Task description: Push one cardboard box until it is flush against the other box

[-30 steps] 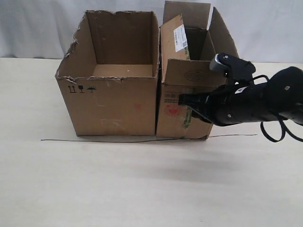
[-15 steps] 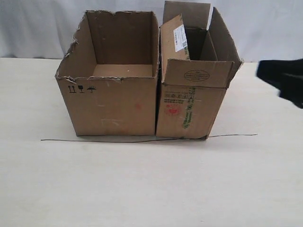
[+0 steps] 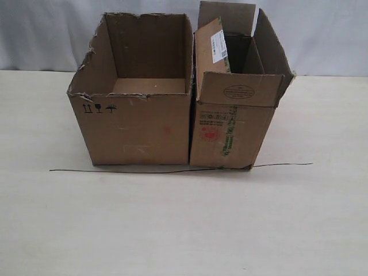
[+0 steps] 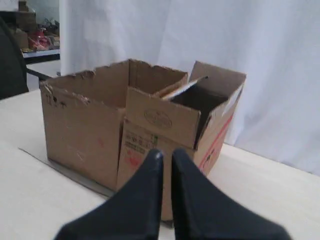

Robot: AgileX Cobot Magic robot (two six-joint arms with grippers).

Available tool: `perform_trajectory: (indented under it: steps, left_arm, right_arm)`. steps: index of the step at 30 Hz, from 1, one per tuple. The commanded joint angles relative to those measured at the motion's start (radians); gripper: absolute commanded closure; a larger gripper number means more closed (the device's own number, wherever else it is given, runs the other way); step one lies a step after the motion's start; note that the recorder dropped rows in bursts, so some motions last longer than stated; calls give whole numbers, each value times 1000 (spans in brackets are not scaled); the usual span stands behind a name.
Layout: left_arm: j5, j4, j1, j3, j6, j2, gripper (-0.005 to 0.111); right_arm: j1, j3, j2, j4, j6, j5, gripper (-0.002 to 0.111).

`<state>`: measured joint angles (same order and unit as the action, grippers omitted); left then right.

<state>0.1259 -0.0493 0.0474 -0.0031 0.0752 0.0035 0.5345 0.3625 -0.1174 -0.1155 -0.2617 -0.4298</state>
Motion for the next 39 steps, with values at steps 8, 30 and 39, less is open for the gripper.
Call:
perform_trajectory:
  steps: [8, 30, 39]
  left_arm:
    - [-5, -4, 1, 3, -1, -3, 107]
    - [-5, -4, 1, 3, -1, -3, 107]
    - [-5, -4, 1, 3, -1, -3, 107]
  right_arm:
    - [-144, -362, 66, 27, 148, 269, 103]
    - [-506, -362, 117, 102, 249, 204, 103]
    - [-379, -362, 117, 78, 254, 204, 103]
